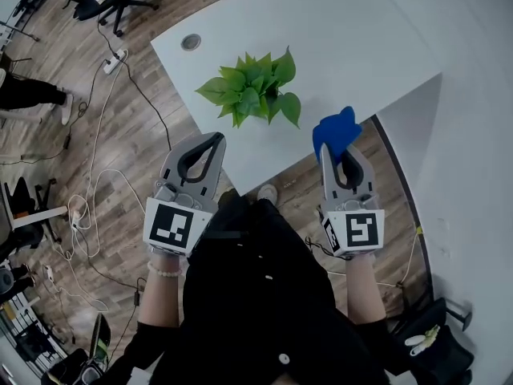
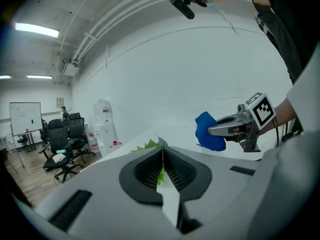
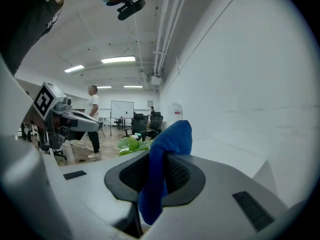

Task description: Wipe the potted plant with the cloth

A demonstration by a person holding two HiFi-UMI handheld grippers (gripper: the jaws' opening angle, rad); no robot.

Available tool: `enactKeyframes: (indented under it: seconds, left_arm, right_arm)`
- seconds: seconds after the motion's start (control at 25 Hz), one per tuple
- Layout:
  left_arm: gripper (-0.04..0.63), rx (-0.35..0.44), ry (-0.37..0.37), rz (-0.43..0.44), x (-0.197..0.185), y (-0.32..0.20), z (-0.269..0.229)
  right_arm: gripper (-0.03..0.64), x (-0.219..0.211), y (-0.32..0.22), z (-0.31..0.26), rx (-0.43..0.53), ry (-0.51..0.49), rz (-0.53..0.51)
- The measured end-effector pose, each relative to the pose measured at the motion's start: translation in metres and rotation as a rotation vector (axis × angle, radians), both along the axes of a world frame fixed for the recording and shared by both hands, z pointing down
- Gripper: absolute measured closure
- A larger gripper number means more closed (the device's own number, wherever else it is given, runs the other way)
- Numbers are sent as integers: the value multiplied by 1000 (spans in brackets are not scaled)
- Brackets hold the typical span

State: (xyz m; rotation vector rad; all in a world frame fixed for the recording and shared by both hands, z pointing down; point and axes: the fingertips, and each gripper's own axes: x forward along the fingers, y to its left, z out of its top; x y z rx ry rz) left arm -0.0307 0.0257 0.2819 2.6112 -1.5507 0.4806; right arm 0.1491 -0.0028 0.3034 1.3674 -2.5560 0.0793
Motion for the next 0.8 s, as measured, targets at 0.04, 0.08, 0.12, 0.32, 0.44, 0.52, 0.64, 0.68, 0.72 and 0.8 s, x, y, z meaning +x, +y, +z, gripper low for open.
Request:
enactKeyframes:
  seconds: [0.04,0.08,0.12,0.32,0.44,0.52,0.64,0.68,0.72,0.8]
  left_arm:
    - [581,-9,-6,17,0,0,7]
    - [580,-14,-9,31,0,-1,13]
    - [580,-18,-12,41,-1,-2,18]
    - [578,-44,-51,67,-8,-10,45]
    - [495,-86,-41,90,-11,-18,58]
    - [423,-122,-35,113,-13,-22,69]
    - [353,-170,-40,140,-20,-30,88]
    - [347,-186,-43,146,-22,-31,94]
    - [340,-199,-50,153,-23,-33,100]
    - [323,-224,-62,174,-24,-35,111]
  right_arm:
    - [532,0,-1,3,-2,-7,-6]
    - [532,-1,-2,5,-4,-12,-13]
    - [532,-2,-3,8,-4,-12,-19]
    - [532,-5,-13,22,-21,7,-4]
    - [532,-2,-22,35,-45,10,24]
    - [532,0,-29,44,-67,17,43]
    - [532,-4,-41,55,-77,24,32]
    - [532,-6,-44,58,-81,22,19]
    - [532,-8,-47,61,-86,22,5]
    - [532,-12,-53,67,-92,39,-14]
